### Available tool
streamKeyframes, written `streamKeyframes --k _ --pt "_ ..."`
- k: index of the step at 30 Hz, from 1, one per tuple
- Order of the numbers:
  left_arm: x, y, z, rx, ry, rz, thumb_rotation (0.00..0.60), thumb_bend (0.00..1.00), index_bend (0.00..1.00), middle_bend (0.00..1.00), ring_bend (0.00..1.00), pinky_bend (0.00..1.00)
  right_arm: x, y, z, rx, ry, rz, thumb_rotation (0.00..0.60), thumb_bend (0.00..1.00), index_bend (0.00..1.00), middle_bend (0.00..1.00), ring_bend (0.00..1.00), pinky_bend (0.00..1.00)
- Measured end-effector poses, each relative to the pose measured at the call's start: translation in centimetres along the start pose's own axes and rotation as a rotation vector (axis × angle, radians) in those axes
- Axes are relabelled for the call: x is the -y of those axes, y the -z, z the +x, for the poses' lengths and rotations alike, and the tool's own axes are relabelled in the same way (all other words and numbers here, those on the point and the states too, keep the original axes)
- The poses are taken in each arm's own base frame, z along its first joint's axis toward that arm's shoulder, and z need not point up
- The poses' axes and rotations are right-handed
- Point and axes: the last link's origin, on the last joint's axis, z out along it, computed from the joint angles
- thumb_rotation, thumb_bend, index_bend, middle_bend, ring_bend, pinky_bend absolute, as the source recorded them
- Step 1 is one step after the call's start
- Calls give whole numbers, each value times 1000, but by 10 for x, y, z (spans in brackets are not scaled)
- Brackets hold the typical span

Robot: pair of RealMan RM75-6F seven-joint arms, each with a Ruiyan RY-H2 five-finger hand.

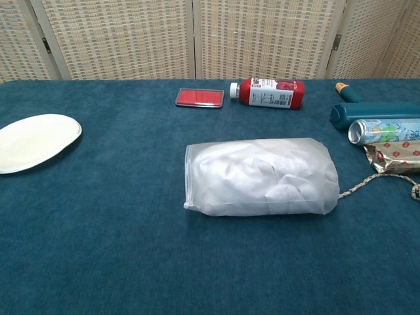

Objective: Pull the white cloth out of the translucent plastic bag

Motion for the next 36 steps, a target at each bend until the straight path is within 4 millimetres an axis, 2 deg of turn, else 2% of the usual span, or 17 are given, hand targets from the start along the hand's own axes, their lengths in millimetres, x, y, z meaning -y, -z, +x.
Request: streamKeyframes --k 5,10,15,19,25,36 --pt "3 2 -6 8 -17 -13 600 375 261 62 69 440 23 -15 -7 20 -2 47 600 0 84 119 120 300" --pt "6 3 -11 11 -18 -9 600 375 322 70 77 441 49 -35 -18 68 7 106 600 0 49 83 74 210" --pt "8 4 -15 18 -21 -5 600 375 328 75 88 447 78 -56 -32 125 12 169 600 0 10 30 10 156" --pt "9 6 -18 28 -30 -4 600 375 327 81 100 459 106 -70 -44 157 -2 230 600 0 4 18 0 147" --pt "9 6 -18 27 -31 -3 600 375 327 86 111 472 136 -80 -60 183 7 303 600 0 4 12 0 144" --pt "10 6 -18 30 -33 -4 600 374 325 92 123 490 155 -99 -82 195 81 310 600 0 4 0 0 103"
